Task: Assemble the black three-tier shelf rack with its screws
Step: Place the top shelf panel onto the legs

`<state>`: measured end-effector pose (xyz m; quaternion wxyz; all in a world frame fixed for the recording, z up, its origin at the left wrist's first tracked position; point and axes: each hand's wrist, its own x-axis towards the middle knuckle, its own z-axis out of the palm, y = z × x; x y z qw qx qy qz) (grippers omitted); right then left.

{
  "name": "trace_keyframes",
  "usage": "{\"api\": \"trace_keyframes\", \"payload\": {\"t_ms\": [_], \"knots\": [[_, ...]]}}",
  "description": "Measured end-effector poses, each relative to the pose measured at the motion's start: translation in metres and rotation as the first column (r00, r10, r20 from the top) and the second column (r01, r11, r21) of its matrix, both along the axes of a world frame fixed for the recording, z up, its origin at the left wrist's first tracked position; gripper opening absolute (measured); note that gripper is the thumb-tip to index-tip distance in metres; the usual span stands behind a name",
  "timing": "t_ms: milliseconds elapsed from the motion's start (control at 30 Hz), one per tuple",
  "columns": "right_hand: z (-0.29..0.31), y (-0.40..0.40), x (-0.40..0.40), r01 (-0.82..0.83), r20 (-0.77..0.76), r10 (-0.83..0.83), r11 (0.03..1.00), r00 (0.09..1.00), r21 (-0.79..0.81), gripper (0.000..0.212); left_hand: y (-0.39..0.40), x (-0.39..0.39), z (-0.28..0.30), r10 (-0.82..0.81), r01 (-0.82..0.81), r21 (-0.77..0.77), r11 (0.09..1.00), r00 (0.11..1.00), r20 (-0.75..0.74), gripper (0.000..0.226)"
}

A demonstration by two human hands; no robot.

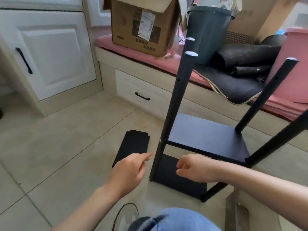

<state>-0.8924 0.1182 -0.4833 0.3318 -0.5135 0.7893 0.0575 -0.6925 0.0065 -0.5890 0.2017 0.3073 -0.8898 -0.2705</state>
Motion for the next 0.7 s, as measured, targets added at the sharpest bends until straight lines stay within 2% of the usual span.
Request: {"api": "trace_keyframes", "payload": {"t_ms": [133, 233, 333, 400, 567, 700], "knots": [[-0.05, -0.034, 0.018, -0.031, 0.08, 0.025, 0.997, 0.996, 0.076, 0.032, -0.033, 0.026, -0.033, 0.173, -0.192, 0.168, 0.967, 0.978, 0.119, 0.04], [-0.097, -0.054, 0.036, -0.036, 0.115, 0.023, 0.993, 0.993, 0.109, 0.035, -0.053, 0.034, -0.061, 0.228, -0.266, 0.252, 0.93, 0.959, 0.17, 0.039], [-0.14, -0.075, 0.054, 0.023, 0.231, -0.054, 0.991, 0.971, 0.134, 0.028, -0.07, 0.037, -0.092, 0.255, -0.317, 0.301, 0.899, 0.94, 0.229, 0.041], [-0.162, -0.089, 0.064, 0.075, 0.301, -0.112, 0.988, 0.947, 0.132, 0.021, -0.082, 0.039, -0.112, 0.259, -0.346, 0.331, 0.878, 0.924, 0.279, 0.044], [-0.213, -0.128, 0.073, 0.268, 0.393, -0.304, 0.953, 0.868, 0.144, 0.021, -0.119, 0.04, -0.154, 0.312, -0.454, 0.439, 0.775, 0.88, 0.359, 0.046], [-0.255, -0.151, 0.069, 0.476, 0.421, -0.521, 0.853, 0.743, 0.215, 0.04, -0.132, 0.031, -0.182, 0.343, -0.5, 0.478, 0.722, 0.859, 0.38, 0.049]]}}
